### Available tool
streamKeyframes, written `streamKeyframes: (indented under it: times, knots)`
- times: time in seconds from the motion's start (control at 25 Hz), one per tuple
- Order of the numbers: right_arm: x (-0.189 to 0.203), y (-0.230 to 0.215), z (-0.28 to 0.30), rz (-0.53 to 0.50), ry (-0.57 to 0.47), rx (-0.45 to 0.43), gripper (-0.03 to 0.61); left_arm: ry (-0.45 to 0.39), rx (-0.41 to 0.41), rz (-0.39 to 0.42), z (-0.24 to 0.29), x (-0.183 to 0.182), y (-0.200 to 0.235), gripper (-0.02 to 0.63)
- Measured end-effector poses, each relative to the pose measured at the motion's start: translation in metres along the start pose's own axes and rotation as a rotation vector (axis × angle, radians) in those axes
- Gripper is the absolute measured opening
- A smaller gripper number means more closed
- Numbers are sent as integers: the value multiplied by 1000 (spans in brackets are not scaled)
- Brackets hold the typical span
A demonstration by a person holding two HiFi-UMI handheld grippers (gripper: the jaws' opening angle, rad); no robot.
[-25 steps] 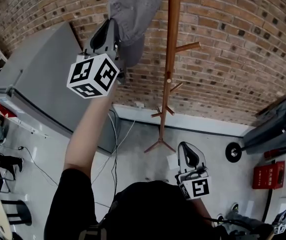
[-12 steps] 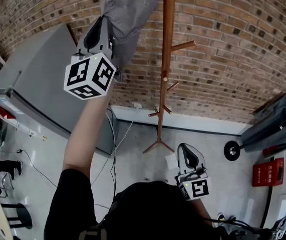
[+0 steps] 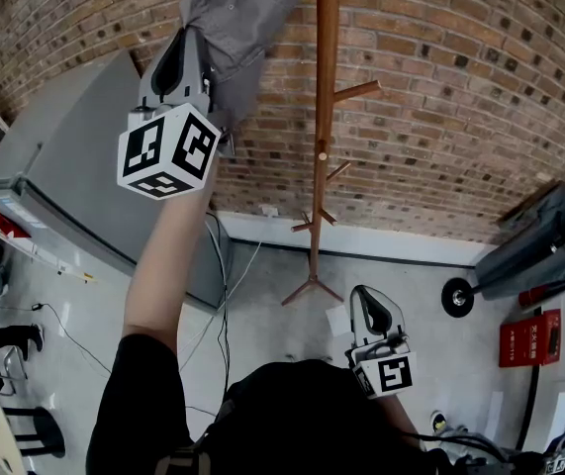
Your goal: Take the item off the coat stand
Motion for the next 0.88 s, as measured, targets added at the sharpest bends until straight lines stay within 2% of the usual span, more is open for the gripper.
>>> streamKeyframes:
  times: [0.12, 0.32, 0.52, 0.72, 0.88]
  knots:
    - [0, 1, -1, 12, -7, -2, 20, -15, -13, 7, -3, -5, 2, 20]
    - [-1, 1, -2, 25, -11, -5, 20, -48, -45, 79, -11, -15, 7, 20]
    - [2, 3, 0, 11, 7, -13, 20, -76, -104, 70, -22, -21, 20, 20]
    - [3, 11, 3, 33, 5, -29, 20, -81, -128, 89, -38, -23, 31, 20]
    - [-2, 10, 2, 18, -38, -6, 20, -72, -140, 103, -54, -15, 35, 20]
Point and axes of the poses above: the fingertips, and each gripper's own axes: z forward along the fingers, y to its left, x out of its underside, the point moved 4 cm from there along -z, backward along the fingers, and after that the axes turned 11 degrees about z, right-handed, at the moved point
